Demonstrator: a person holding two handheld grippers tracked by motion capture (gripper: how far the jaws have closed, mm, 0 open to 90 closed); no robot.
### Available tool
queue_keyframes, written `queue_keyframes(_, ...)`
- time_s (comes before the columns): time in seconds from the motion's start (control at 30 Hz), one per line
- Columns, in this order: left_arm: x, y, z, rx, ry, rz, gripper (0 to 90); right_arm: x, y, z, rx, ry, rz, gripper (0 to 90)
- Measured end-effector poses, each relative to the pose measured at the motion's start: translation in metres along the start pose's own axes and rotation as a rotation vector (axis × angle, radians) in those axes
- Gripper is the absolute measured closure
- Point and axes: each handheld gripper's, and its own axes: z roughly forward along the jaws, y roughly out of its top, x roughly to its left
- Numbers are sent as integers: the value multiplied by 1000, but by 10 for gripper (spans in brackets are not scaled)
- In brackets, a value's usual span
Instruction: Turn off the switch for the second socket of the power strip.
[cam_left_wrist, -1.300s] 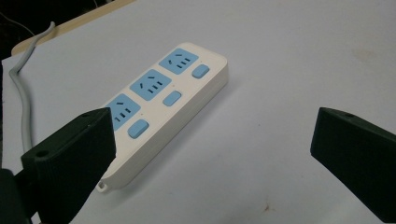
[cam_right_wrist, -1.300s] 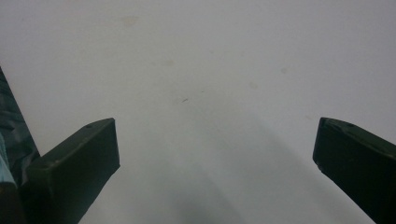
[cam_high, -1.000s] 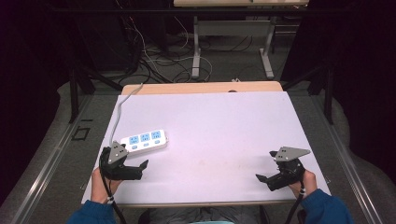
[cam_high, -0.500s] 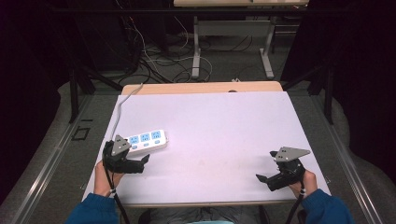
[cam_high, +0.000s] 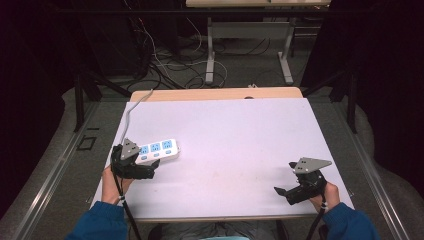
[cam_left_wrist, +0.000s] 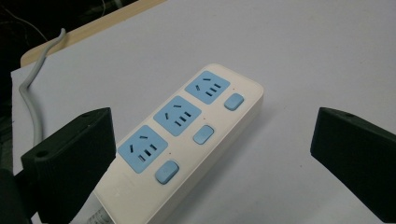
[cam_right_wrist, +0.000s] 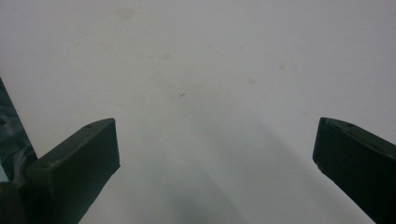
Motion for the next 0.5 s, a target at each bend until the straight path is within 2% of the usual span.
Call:
queue_keyframes(0.27,4,7,7,-1,1,0,1,0,0,0,5,-1,-6,0)
queue_keyframes(0.5,5,15,17,23,-10,23,0,1,0,0,8,1,-4,0)
